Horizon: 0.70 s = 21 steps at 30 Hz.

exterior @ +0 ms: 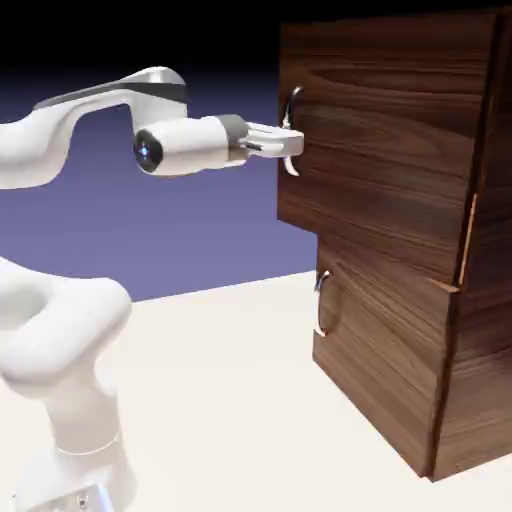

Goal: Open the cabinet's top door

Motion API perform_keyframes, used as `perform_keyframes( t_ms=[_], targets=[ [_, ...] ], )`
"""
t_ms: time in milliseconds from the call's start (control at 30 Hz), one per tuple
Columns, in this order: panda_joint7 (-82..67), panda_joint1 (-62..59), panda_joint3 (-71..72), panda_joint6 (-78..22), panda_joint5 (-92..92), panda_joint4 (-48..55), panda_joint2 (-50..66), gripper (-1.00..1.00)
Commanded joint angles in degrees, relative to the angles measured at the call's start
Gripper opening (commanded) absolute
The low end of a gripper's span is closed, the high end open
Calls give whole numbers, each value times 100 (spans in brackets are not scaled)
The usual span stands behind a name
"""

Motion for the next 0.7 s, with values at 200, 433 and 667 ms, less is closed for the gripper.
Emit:
perform_keyframes(
  t_ms=[200, 433, 667],
  targets=[
    [-6, 739, -1453, -1076, -1198, -808, -502, -100],
    [4, 999, -2907, -2131, -2519, -1197, -829, -100],
    [-82, 1052, -4360, -3205, -3819, -1209, -803, -100]
  ],
)
